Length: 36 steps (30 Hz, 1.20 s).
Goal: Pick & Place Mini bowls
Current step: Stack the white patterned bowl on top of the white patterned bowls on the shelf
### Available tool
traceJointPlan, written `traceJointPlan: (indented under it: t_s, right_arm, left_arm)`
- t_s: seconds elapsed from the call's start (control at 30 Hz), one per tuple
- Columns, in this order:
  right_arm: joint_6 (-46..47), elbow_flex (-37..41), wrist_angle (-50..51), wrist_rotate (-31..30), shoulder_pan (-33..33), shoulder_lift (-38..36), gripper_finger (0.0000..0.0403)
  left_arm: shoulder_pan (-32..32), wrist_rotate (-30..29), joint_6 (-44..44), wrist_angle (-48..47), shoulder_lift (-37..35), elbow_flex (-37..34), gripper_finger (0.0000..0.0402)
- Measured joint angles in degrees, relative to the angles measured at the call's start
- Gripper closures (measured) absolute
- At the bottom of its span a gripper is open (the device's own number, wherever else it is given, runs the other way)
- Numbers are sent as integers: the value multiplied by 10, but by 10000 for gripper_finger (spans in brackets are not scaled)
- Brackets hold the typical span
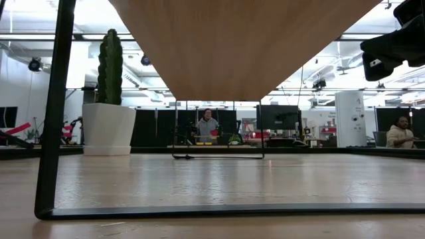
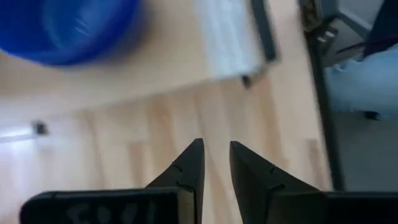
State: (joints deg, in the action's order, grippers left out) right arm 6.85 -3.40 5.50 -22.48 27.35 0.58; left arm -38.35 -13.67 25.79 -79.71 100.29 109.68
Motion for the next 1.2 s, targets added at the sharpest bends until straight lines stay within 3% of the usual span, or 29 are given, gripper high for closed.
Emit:
traceJointPlan:
  t_s: [0.5, 1.2]
  right_arm:
    - [0, 0, 0, 0, 0, 0, 394]
    - [0, 0, 0, 0, 0, 0, 394]
  left_arm:
    - [-136, -26, 286, 36, 0, -120, 333]
    - [-238, 40, 690, 217, 0, -260, 333]
